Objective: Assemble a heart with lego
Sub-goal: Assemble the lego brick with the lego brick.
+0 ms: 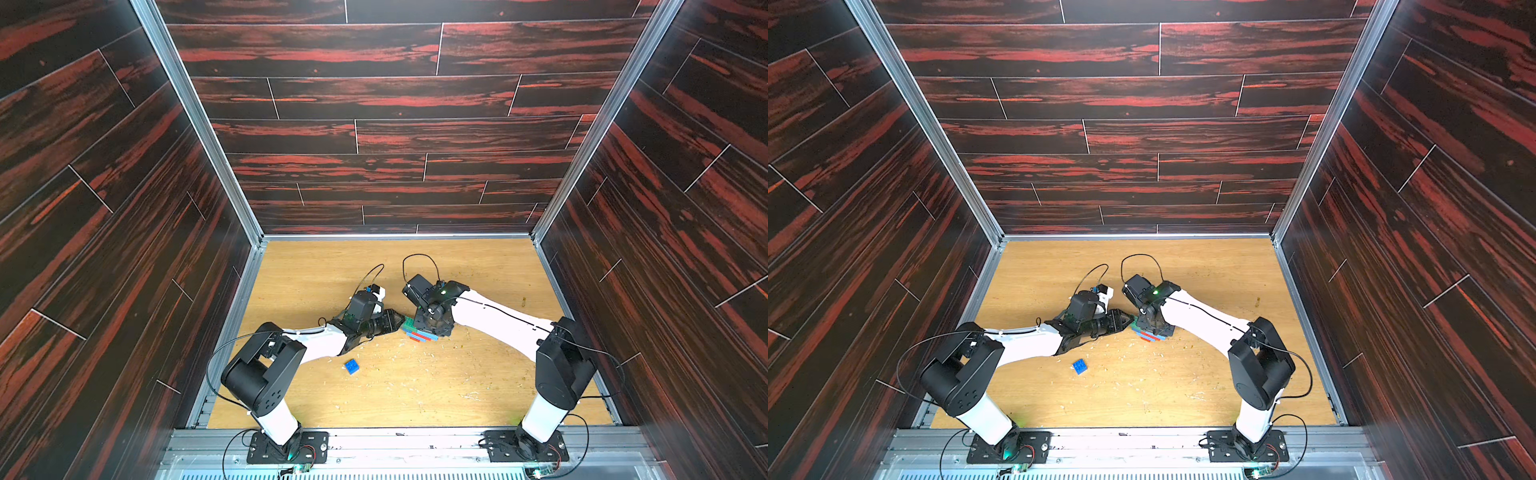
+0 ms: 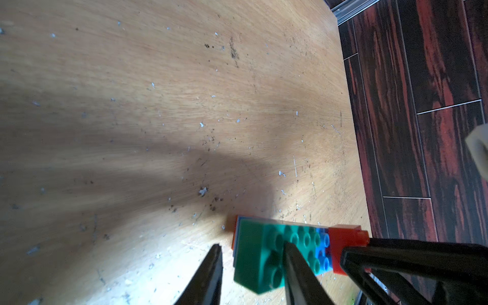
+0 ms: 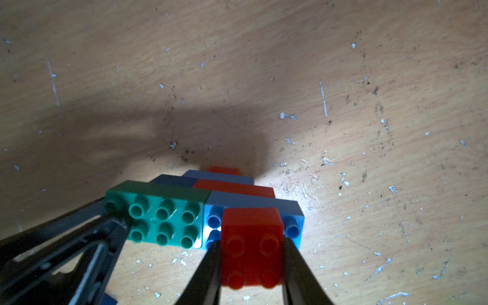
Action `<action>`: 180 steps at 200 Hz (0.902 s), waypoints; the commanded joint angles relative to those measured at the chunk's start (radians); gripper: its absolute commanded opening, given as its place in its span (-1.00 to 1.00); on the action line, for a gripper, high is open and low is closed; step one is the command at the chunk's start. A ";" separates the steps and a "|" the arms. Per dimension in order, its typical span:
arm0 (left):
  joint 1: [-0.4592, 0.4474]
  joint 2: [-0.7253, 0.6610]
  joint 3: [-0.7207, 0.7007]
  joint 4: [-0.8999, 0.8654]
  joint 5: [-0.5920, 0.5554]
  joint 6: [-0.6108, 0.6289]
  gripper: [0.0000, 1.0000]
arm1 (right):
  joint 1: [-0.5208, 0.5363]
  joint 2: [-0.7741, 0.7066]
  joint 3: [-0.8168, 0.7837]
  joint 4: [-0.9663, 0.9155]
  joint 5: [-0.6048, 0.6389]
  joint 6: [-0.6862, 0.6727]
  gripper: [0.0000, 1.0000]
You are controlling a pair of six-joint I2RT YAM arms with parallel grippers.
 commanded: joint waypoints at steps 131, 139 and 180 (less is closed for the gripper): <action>-0.007 -0.015 0.002 -0.043 -0.013 0.008 -0.15 | -0.069 -0.100 0.011 -0.025 0.003 -0.080 0.21; -0.007 -0.014 0.000 -0.045 -0.012 0.009 -0.15 | -0.077 -0.107 0.002 -0.017 0.006 -0.091 0.18; -0.008 -0.013 -0.001 -0.051 -0.013 0.012 -0.15 | -0.091 -0.118 -0.037 0.003 -0.009 -0.110 0.03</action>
